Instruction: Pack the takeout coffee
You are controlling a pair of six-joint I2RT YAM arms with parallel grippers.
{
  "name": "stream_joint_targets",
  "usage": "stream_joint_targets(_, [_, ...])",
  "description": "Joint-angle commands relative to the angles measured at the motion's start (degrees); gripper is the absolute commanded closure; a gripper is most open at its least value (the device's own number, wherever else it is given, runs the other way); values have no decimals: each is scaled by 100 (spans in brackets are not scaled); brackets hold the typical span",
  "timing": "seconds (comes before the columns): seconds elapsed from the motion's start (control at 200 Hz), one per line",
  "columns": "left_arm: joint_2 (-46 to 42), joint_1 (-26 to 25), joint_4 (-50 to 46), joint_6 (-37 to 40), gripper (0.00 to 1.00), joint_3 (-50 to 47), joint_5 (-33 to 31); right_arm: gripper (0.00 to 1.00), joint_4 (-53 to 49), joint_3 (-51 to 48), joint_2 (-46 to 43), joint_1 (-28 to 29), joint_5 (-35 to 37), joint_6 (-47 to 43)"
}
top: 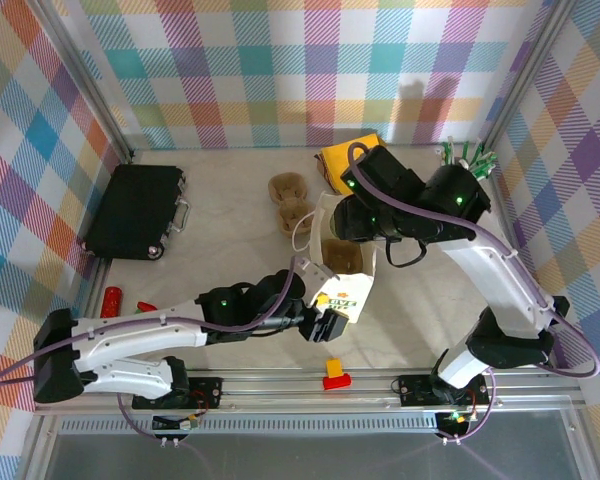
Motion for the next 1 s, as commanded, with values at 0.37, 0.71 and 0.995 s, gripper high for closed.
stream_joint_targets(0.37, [198, -150, 917, 333, 29, -284, 706, 44, -788, -700, 126, -151, -523, 337])
stream_joint_targets(0.71, [1020, -505, 1475, 398, 31, 79, 803, 44, -638, -1084, 64, -447, -912, 213])
stream_joint_targets(0.995, [1699, -559, 1798, 459, 32, 525, 1034, 44, -722, -1117, 100, -695, -1147, 22])
